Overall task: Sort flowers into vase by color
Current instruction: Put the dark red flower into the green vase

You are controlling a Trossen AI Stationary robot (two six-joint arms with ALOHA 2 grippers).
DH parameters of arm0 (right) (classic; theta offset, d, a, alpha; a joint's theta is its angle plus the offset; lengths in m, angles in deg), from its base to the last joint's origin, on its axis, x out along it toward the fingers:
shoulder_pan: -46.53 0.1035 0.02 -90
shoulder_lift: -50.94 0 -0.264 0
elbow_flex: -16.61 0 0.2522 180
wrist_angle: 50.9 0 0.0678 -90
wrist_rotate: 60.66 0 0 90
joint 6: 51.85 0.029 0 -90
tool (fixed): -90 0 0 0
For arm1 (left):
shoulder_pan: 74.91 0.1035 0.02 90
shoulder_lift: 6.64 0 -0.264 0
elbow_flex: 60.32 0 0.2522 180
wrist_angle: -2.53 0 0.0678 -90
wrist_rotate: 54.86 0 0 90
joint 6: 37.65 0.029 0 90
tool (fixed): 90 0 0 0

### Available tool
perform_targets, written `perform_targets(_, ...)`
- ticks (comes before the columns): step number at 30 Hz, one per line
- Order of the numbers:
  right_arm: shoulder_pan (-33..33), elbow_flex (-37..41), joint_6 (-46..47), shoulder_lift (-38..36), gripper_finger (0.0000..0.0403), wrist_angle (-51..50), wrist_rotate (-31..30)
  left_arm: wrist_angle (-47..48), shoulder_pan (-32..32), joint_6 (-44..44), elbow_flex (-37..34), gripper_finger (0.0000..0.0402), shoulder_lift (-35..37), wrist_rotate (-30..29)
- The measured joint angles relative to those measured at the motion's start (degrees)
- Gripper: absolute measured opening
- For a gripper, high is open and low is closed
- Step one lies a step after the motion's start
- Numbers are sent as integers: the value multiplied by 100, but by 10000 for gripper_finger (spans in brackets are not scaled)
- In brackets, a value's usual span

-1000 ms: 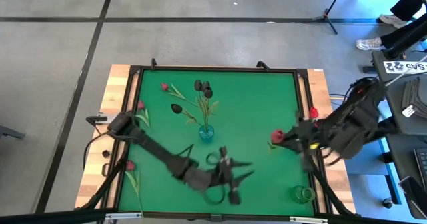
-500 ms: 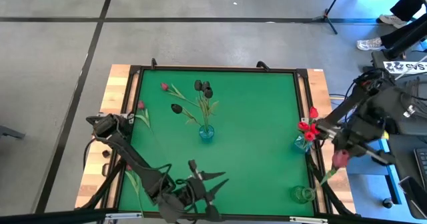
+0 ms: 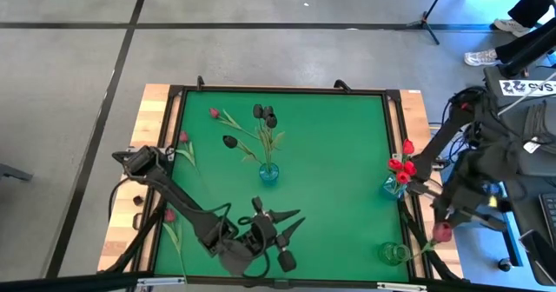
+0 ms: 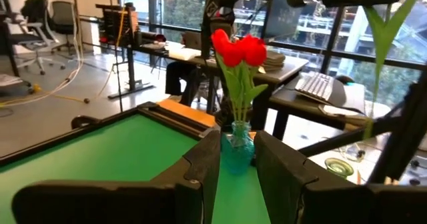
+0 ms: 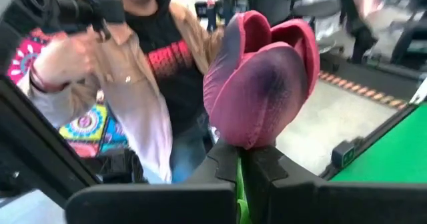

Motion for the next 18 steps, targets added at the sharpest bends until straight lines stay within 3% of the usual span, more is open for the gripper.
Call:
perform_targets(11,665,21,43,137,12,-337,-885,0,171,-140,0,92,0,302)
perform_targets(18,791,23,40,215,13,-254,-993,0,176,-144,0,92,0,303)
